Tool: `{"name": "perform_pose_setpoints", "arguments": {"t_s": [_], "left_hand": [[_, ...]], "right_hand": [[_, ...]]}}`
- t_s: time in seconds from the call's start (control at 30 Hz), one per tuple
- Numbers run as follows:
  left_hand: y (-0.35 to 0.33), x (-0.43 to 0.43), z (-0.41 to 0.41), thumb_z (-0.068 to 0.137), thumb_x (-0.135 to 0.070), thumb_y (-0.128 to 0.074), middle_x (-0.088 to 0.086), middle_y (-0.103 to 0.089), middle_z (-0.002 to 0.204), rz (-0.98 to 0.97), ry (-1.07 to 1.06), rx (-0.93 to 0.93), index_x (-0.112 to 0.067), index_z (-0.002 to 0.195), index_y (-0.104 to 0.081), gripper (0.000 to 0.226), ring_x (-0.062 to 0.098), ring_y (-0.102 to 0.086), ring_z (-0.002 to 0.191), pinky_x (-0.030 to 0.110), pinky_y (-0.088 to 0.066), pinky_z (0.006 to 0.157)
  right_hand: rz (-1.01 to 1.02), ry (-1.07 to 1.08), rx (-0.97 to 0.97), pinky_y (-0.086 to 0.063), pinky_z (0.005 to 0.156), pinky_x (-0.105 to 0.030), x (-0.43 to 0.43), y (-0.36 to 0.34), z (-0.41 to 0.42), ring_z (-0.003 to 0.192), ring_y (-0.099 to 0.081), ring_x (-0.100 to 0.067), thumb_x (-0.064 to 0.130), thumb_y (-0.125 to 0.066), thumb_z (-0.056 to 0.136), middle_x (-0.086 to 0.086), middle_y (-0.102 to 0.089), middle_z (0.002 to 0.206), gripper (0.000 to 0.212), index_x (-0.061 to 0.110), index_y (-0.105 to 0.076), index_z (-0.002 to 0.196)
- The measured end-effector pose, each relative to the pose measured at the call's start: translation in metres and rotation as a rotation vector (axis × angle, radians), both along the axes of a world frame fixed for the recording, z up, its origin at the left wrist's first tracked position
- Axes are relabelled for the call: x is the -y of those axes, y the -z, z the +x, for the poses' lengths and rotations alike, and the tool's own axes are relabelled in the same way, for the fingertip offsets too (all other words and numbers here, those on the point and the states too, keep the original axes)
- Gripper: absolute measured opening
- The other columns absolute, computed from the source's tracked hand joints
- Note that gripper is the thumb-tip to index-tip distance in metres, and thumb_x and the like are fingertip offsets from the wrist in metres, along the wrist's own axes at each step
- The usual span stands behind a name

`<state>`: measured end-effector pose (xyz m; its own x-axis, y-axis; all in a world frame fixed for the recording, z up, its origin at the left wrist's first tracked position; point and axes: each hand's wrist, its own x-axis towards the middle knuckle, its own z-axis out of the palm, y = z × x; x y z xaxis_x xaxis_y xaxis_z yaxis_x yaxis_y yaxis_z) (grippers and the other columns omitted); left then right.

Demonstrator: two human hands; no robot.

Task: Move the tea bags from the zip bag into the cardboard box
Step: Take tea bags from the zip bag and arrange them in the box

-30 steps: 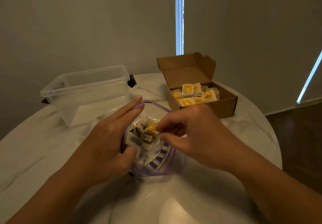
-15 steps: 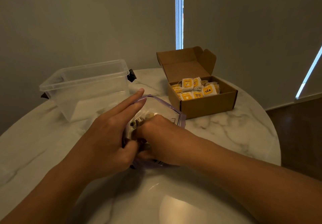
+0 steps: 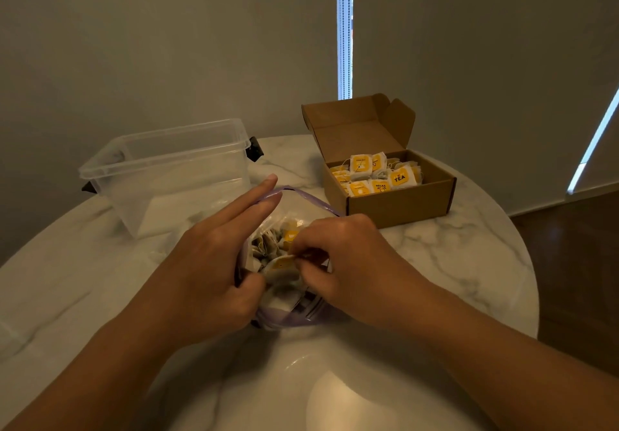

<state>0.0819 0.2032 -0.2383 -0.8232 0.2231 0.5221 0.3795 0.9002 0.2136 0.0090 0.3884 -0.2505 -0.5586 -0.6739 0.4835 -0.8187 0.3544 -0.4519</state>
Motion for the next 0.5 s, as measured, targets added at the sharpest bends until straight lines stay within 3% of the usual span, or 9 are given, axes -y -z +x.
{"name": "perform_pose_setpoints", "arguments": {"t_s": [0.07, 0.17, 0.23, 0.37, 0.43, 0.5], "left_hand": [[0.0, 0.0, 0.0, 0.067, -0.016, -0.058, -0.016, -0.027, 0.16, 0.01, -0.006, 0.002, -0.019, 0.151, -0.039, 0.086, 0.03, -0.029, 0.118, 0.034, -0.058, 0.075], [0.001, 0.002, 0.001, 0.067, -0.014, -0.059, -0.016, -0.025, 0.161, 0.016, 0.044, -0.003, -0.019, 0.151, -0.038, 0.087, 0.021, -0.022, 0.123, 0.007, -0.047, 0.075], [0.0, 0.002, 0.002, 0.067, -0.011, -0.06, -0.013, -0.026, 0.161, 0.008, 0.063, 0.009, -0.016, 0.151, -0.039, 0.087, 0.017, -0.019, 0.124, -0.004, -0.036, 0.073], [-0.003, -0.003, 0.009, 0.065, -0.01, -0.06, -0.01, -0.029, 0.161, -0.019, 0.057, 0.005, -0.013, 0.149, -0.042, 0.086, 0.021, -0.025, 0.119, -0.004, -0.034, 0.068], [-0.007, -0.005, 0.013, 0.064, -0.008, -0.06, -0.007, -0.03, 0.16, -0.027, 0.073, 0.018, -0.011, 0.148, -0.043, 0.086, 0.01, -0.037, 0.113, -0.006, -0.033, 0.064], [-0.01, -0.007, 0.015, 0.063, -0.007, -0.061, -0.004, -0.031, 0.16, -0.034, 0.086, 0.039, -0.009, 0.147, -0.044, 0.086, -0.01, -0.053, 0.091, -0.006, -0.033, 0.06]], "right_hand": [[-0.068, 0.016, 0.024, -0.056, 0.073, -0.024, -0.007, -0.001, 0.001, 0.082, -0.064, -0.006, 0.02, -0.068, 0.088, 0.006, -0.072, 0.092, 0.017, 0.02, -0.074, 0.104], [-0.211, 0.002, 0.107, -0.056, 0.071, -0.018, -0.015, -0.002, 0.002, 0.08, -0.066, -0.004, 0.015, -0.071, 0.086, 0.008, -0.073, 0.088, 0.016, 0.018, -0.076, 0.1], [-0.302, -0.031, 0.213, -0.056, 0.07, -0.017, -0.019, -0.003, 0.002, 0.08, -0.068, -0.005, 0.011, -0.072, 0.085, 0.009, -0.073, 0.086, 0.015, 0.018, -0.076, 0.098], [-0.403, -0.114, 0.393, -0.059, 0.073, -0.025, -0.028, -0.01, 0.001, 0.084, -0.071, -0.011, 0.009, -0.07, 0.085, 0.004, -0.074, 0.088, 0.017, 0.017, -0.074, 0.099], [-0.445, -0.163, 0.459, -0.058, 0.07, -0.024, -0.032, -0.014, 0.001, 0.084, -0.072, -0.014, 0.006, -0.069, 0.085, 0.001, -0.075, 0.089, 0.017, 0.014, -0.074, 0.099], [-0.499, -0.205, 0.524, -0.056, 0.067, -0.022, -0.036, -0.017, 0.0, 0.079, -0.072, -0.014, 0.002, -0.068, 0.085, -0.003, -0.075, 0.087, 0.017, 0.008, -0.074, 0.099]]}}
